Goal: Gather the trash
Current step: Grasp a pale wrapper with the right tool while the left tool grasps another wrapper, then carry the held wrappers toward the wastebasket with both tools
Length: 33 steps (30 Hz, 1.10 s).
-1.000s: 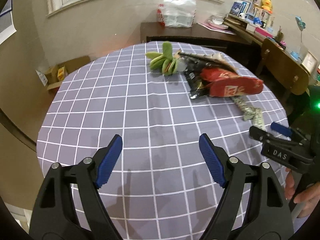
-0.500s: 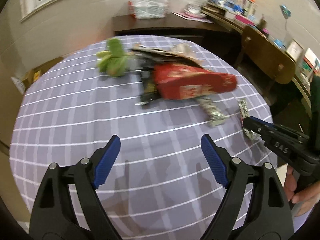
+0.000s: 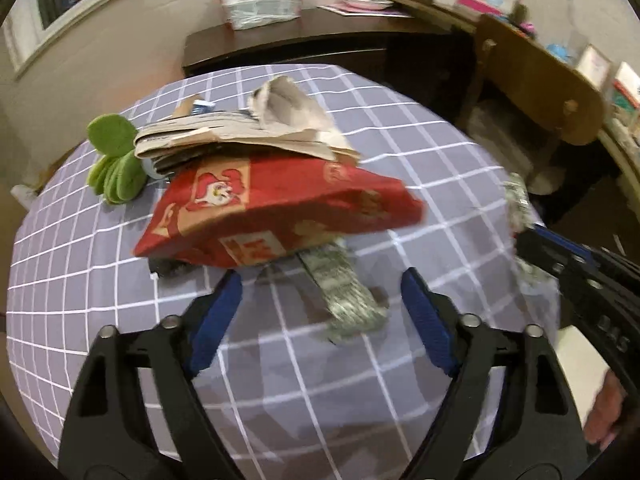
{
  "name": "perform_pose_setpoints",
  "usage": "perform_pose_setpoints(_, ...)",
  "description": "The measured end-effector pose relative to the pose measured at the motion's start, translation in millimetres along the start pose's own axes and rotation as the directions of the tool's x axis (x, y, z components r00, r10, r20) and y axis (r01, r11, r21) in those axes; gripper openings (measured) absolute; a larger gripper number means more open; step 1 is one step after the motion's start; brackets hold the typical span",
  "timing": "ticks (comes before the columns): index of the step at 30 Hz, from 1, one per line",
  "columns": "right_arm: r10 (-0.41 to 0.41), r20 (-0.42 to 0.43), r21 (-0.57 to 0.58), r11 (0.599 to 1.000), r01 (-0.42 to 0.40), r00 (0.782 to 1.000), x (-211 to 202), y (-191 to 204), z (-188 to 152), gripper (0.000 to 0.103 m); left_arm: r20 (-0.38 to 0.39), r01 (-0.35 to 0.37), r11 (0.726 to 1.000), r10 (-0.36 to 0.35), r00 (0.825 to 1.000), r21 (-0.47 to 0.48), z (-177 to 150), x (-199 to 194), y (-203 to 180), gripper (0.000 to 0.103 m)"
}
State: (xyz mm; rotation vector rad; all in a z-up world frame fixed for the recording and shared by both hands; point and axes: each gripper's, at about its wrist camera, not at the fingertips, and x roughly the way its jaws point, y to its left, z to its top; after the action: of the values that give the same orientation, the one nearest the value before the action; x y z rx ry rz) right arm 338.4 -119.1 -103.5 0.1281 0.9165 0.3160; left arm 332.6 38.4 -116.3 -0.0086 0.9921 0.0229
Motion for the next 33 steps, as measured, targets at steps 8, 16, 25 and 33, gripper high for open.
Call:
perform_pose_setpoints(8, 0.008, -0.020, 0.010, 1.000, -0.008, 1.000, 7, -2, -4, 0.009, 0.015, 0.047, 0.998, -0.048, 0.999, 0.030, -12, -4, 6, 0.017)
perform_pose_setpoints(16, -0.004, -0.009, 0.023, 1.000, 0.004, 1.000, -7, -1, -17, 0.009, 0.022, 0.067, 0.996, -0.068, 0.997, 0.054, -30, -22, -5, 0.016)
perform_pose_setpoints(25, -0.035, 0.010, 0.075, 0.997, 0.034, 0.999, -32, -21, -39, 0.009, 0.051, 0.096, 0.986, -0.104, 0.993, 0.137, -43, -44, -40, 0.016)
perform_pose_setpoints(33, -0.092, 0.005, 0.165, 0.982, 0.089, 0.996, -55, -68, -64, 0.009, 0.060, 0.155, 0.967, -0.170, 0.984, 0.202, -52, -56, -91, 0.016)
